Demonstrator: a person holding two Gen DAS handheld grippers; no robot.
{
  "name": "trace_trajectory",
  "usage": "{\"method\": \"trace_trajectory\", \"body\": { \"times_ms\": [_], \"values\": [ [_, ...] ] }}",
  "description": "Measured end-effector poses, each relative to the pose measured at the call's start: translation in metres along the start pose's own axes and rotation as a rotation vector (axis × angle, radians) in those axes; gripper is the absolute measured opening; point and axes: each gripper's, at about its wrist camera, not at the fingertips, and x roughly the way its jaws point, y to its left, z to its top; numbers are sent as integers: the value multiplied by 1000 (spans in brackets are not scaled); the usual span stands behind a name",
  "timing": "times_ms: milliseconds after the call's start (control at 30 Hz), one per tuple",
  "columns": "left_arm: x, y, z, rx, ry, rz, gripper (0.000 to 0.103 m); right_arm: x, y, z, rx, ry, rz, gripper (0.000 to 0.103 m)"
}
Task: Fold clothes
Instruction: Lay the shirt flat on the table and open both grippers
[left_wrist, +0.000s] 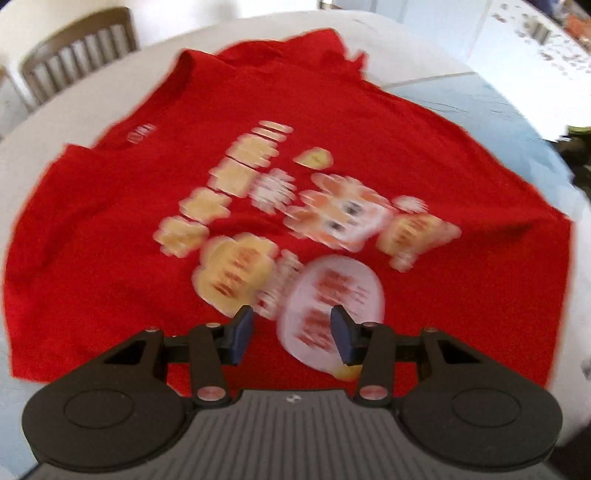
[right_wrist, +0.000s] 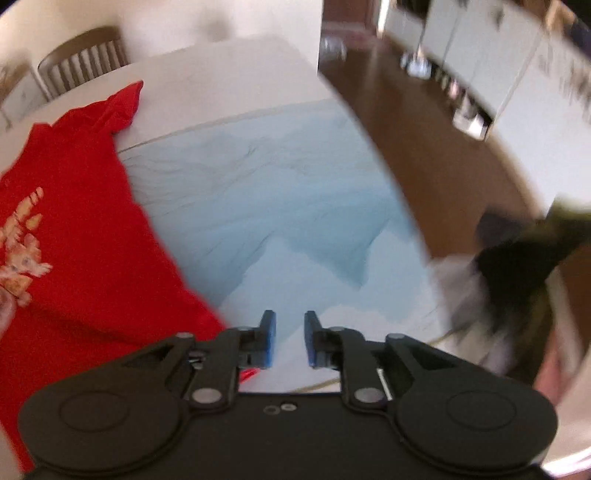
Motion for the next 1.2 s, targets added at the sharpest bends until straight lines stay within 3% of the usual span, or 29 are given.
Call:
{"method": "trace_trajectory", "body": {
  "times_ms": [100, 300, 400, 467, 600, 733, 1033, 1200],
  "values": [
    [-13, -27, -10, 45, -15, -72, 44, -11, 6, 9, -71, -45, 57, 103],
    [-13, -89, -32, 108, 8, -80, 43, -3, 59, 15, -276, -19, 247, 103],
    [-11, -108, -48, 87, 33, -85, 37, 6, 85, 12, -410, -6, 271, 103],
    [-9, -117, -58, 72, 45, -46, 34, 13, 97, 10, -487, 5, 285, 103],
    [-13, -124, -71, -12, 51, -17, 33, 28, 96, 15, -552, 27, 319, 103],
    [-21, -128, -90, -99, 67, 59, 33, 50, 88, 18, -576, 81, 349, 103],
    [-50, -110, -148, -397, 132, 215, 33, 48, 79, 13, -687, 56, 423, 103],
    [-62, -111, -146, -482, 89, 289, 36, 44, 78, 12, -731, 38, 415, 103]
  ]
}}
